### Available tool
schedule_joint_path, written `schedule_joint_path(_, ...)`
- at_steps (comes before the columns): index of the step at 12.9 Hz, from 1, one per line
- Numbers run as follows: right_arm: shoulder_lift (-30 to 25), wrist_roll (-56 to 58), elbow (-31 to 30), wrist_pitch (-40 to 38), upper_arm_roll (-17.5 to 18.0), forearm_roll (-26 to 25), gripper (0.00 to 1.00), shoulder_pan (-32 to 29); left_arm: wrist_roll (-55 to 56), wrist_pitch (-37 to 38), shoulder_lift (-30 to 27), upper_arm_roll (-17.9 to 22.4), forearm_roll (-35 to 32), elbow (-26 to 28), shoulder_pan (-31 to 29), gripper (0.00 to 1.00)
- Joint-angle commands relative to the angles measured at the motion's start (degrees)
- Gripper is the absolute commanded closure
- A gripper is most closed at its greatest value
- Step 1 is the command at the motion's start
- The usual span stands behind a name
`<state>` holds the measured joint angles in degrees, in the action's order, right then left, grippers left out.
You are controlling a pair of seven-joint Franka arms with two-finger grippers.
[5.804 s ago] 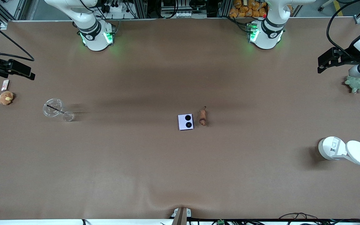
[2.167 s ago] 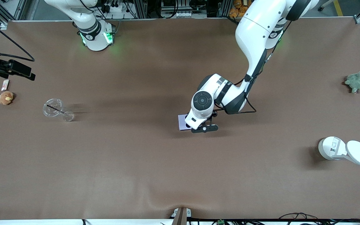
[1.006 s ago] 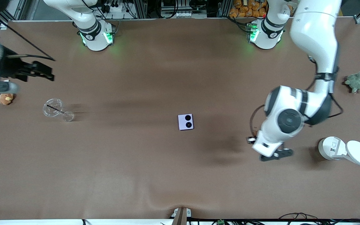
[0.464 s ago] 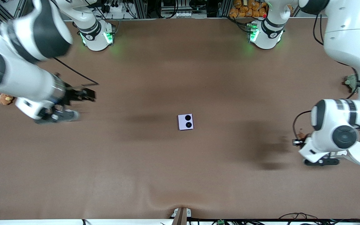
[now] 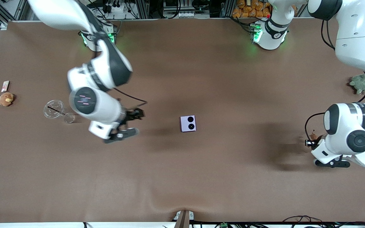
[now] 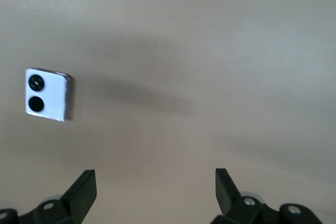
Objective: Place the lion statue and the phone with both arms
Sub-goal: 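Lower the lion beside the lamp while the right gripper reaches the phone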
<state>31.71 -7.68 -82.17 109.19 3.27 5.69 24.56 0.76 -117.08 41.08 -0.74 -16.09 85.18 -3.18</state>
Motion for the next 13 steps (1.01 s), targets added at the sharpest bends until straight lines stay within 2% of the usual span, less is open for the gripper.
schedule_joint_path(1, 4.83, -9.13, 0.87, 6.10, -0.55, 0.73, 0.00, 4.95, 0.03, -0.43, 0.75, -0.23, -2.28, -0.37, 0.02, 1.00)
schedule_joint_path(3, 7.74, -19.79, 0.87, 10.85, -0.55, 0.55, 0.00, 8.56, 0.03, -1.30, 1.63, -0.32, -1.84, -0.54, 0.02, 1.00)
schedule_joint_path(5, 11.16, -20.79, 0.79, 16.38, -0.55, 0.64, 0.00, 10.76, 0.03, -3.58, 2.33, -0.40, -1.58, -0.54, 0.02, 1.00)
schedule_joint_path(8, 13.54, -21.75, 0.87, 19.65, -0.46, 0.99, 0.00, 12.35, -0.06, -6.31, 3.22, -0.32, -1.49, -0.63, -0.07, 1.00)
schedule_joint_path(10, 15.21, -26.30, 0.96, 24.21, -0.46, 3.18, 0.00, 13.84, -0.06, -7.36, 3.39, -0.32, -1.49, -0.63, -0.68, 1.00)
schedule_joint_path(13, 17.41, -30.11, 1.23, 25.46, -0.55, 2.57, 0.00, 15.95, -0.06, -9.30, 3.39, -0.40, -1.40, -0.81, -0.78, 1.00)
